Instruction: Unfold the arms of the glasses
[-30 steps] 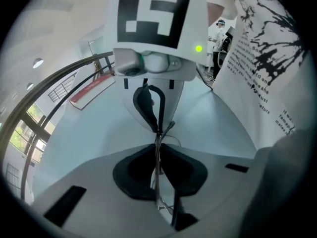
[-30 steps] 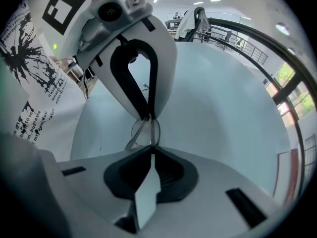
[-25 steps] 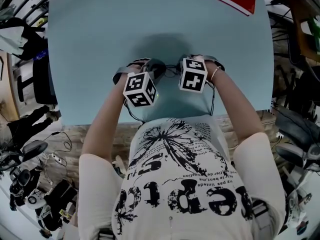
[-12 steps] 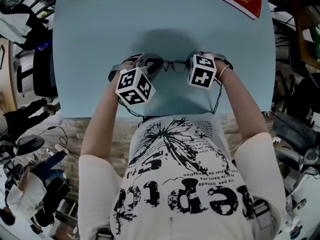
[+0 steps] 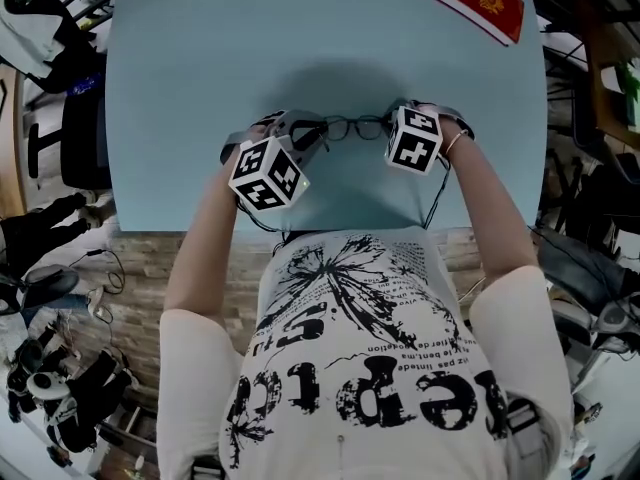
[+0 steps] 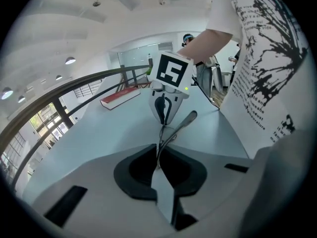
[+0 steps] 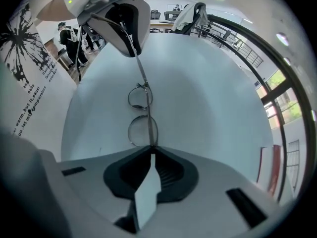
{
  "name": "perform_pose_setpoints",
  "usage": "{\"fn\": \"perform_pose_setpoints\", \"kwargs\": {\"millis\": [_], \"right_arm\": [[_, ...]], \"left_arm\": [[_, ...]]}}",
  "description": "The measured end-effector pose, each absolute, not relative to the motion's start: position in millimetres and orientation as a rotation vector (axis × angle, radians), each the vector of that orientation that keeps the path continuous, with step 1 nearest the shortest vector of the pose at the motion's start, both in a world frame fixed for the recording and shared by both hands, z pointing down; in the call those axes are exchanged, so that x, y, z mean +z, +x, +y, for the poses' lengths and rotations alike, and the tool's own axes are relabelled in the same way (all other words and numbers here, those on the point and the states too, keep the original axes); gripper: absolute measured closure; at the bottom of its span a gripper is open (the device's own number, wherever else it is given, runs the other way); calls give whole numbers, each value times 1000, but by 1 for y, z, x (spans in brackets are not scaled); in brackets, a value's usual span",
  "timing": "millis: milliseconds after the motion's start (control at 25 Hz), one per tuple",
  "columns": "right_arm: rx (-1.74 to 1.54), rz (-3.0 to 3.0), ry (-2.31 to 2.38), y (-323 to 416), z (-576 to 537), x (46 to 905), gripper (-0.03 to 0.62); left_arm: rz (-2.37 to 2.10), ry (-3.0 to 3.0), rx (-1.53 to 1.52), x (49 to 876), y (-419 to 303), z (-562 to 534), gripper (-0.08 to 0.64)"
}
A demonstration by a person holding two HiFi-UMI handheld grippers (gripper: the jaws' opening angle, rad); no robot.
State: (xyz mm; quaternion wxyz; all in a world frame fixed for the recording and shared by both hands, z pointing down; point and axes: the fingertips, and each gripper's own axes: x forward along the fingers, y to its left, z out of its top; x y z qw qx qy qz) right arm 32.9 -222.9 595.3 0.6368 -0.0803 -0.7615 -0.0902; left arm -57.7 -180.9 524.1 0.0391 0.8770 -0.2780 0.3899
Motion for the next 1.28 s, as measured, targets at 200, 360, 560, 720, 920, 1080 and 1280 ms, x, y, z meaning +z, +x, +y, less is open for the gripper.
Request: {"fn": "perform_pose_setpoints", "kwargs": {"millis": [200, 360, 560, 720, 920, 1080, 1280], "right_arm": [[-218, -1739, -161, 33, -224, 596, 549], [-215, -1762, -205, 27, -219, 588, 449], [-249, -1866, -267, -14, -201, 572, 454], [-354, -1861, -329, -40, -192, 580, 476], [-399, -1835, -403, -53, -187, 590, 499], [-412, -1828, -415, -58, -185, 594, 512], [-439, -1829, -403, -55, -191, 592, 561]], "left_arm": [[-875, 2708, 1143, 522, -54, -183, 530], [-880, 2712, 1127, 524, -54, -183, 529], [-899, 2707, 1092, 524, -55, -183, 529], [-898, 2700, 1084, 524, -56, -183, 529], [-902, 2697, 1080, 523, -56, -185, 529], [-916, 2689, 1070, 523, -58, -186, 529], [-912, 2666, 1076, 526, -58, -186, 529]]}}
